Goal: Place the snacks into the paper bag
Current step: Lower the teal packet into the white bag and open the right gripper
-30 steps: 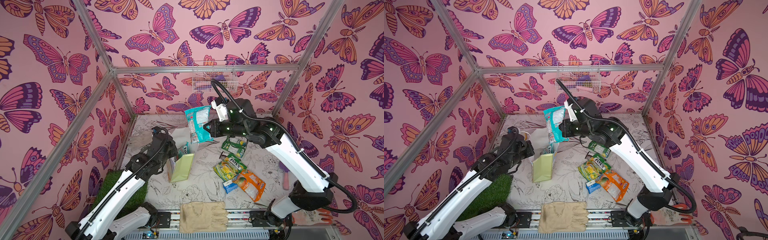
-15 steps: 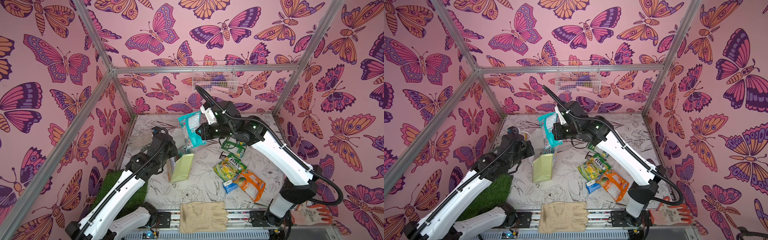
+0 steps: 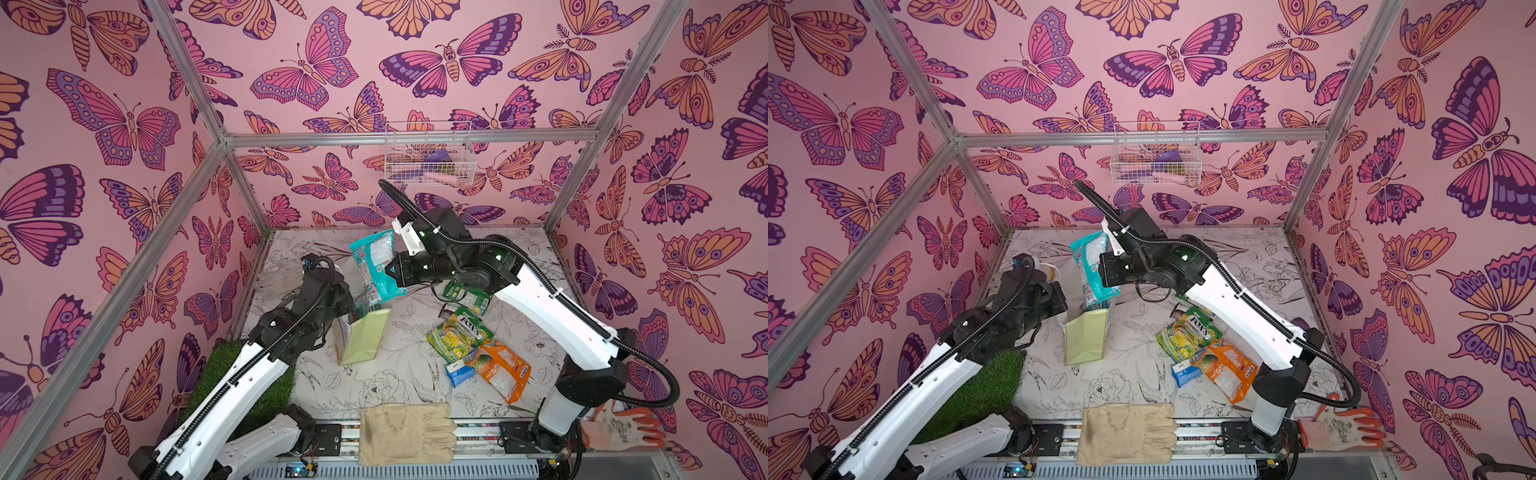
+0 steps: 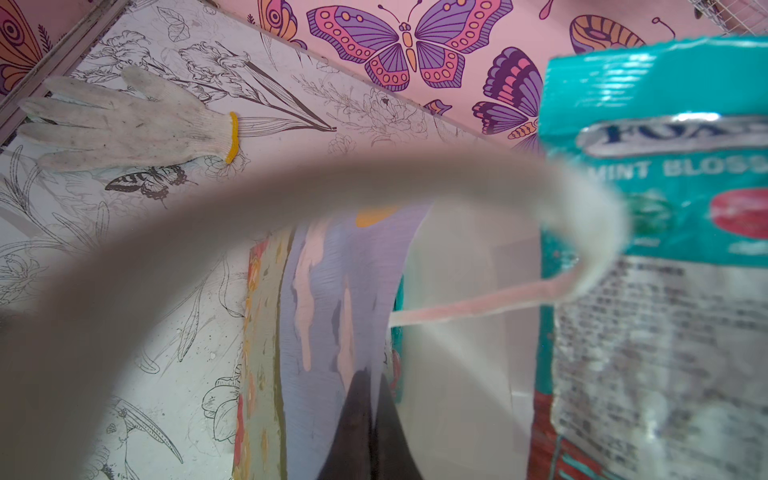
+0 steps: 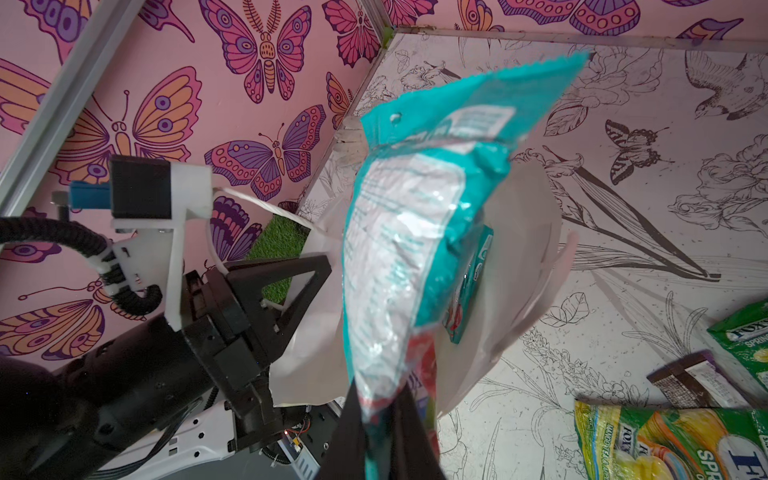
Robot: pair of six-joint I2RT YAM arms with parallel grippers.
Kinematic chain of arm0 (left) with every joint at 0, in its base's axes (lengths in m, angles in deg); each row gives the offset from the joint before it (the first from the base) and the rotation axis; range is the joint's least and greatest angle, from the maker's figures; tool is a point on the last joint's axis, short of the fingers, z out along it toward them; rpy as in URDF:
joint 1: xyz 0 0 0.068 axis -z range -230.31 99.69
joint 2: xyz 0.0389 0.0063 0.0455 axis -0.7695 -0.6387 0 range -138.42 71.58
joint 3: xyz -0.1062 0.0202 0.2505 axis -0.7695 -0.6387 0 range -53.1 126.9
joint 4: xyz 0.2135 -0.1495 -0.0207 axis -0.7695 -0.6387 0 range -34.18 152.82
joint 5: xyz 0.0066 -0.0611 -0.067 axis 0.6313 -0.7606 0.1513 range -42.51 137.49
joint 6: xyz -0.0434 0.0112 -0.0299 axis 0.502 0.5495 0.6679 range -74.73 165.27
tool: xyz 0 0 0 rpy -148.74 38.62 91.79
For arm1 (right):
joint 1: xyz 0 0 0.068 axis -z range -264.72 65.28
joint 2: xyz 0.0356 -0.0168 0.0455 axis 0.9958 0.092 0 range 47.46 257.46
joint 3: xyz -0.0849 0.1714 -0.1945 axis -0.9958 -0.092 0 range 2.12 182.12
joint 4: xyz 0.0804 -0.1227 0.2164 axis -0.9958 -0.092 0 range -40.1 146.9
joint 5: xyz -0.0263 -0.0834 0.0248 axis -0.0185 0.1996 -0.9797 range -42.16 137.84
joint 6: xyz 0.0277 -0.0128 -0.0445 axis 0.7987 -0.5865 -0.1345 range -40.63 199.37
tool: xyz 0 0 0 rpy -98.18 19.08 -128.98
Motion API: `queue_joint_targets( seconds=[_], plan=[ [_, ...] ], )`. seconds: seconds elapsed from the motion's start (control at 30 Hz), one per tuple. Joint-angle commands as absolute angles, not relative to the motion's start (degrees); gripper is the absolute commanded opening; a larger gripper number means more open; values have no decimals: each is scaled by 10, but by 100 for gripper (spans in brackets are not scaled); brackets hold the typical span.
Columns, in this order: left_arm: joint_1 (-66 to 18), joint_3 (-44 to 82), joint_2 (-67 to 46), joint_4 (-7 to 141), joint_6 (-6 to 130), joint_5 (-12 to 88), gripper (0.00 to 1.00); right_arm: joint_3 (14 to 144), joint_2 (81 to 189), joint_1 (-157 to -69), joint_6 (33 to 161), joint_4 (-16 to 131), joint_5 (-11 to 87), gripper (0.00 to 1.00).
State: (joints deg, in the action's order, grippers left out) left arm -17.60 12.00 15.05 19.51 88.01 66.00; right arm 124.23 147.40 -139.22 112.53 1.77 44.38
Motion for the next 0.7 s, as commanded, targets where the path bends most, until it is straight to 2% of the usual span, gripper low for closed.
queue_joint_targets(
  seconds=[0.0, 0.67],
  plan=[
    [-173, 111, 164, 205, 886, 675, 0, 1259, 1477, -1402, 1129, 18, 453, 0],
    [-173, 105, 166, 206, 896, 679, 0, 1242, 1490, -1427, 1142, -8, 461, 0]
  ],
)
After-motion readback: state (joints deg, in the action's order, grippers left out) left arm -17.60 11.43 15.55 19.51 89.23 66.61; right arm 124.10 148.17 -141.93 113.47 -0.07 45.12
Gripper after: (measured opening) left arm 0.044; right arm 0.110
